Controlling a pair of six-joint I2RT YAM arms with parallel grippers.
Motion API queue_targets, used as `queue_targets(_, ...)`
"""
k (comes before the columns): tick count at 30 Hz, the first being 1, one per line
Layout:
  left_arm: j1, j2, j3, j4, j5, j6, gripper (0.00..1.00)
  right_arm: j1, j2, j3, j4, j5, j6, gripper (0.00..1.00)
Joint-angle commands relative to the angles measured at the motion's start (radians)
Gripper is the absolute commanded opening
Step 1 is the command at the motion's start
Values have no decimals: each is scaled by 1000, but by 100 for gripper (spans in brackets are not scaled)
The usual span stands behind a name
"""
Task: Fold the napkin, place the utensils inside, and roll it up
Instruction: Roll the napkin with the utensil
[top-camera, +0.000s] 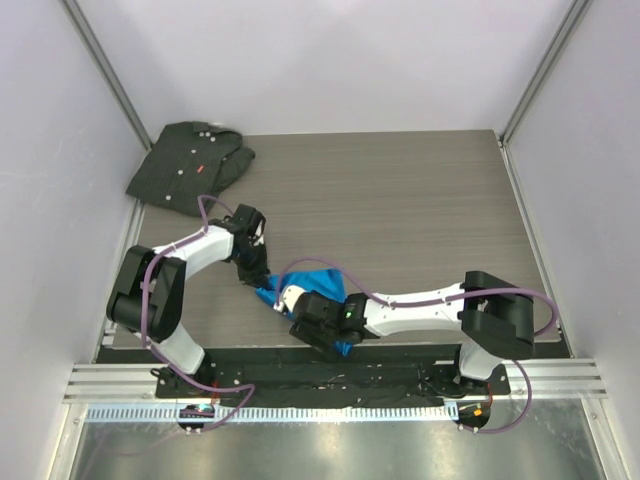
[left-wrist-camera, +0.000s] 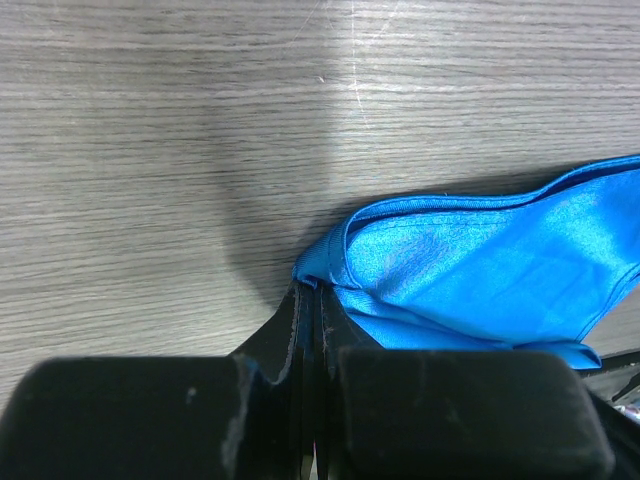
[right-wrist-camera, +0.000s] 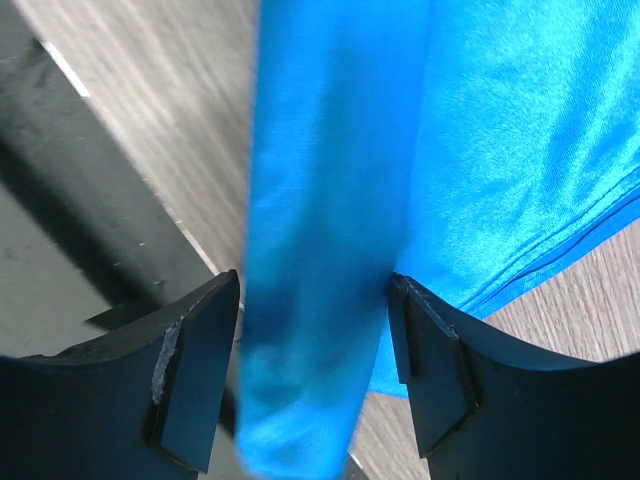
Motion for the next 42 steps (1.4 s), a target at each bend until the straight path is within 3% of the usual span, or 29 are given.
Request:
queue_targets(1, 1, 53, -16, 26, -47, 31, 0, -32, 7, -24, 56, -47, -3, 68)
queue_targets(7, 1, 46, -13, 33, -29, 25, 0, -84, 29, -64, 85, -212, 8, 61)
queue_targets(12, 12, 17, -4, 46, -16, 0, 2, -119, 26, -122, 140, -356, 23, 43)
queue_targets(14, 25, -16, 1, 52, -16, -14, 14, -140, 27, -139, 165, -415, 26, 40)
queue_targets(15, 32, -32, 1, 55, -20, -18, 25, -151, 30, -142, 170, -441, 31, 39)
queue_targets(17, 51, -85, -4, 56, -42, -26, 35, -189, 33, -159, 199, -499, 38, 37)
queue_targets(18, 59, -104, -5, 58, -55, -37, 50, -205, 35, -167, 214, -563, 41, 37)
queue_targets(21, 90, -182, -33, 71, -108, -52, 74, -266, 44, -200, 272, -675, 61, 36)
queue_targets(22, 95, -206, -45, 79, -119, -57, 76, -280, 47, -208, 298, -697, 67, 36)
queue_targets(32, 102, -437, -248, 349, -52, -101, 75, -429, 159, -274, 463, -959, 140, 33)
queue_targets(42, 102, -466, -352, 556, 17, -112, 56, -521, 231, -297, 529, -1042, 202, 31)
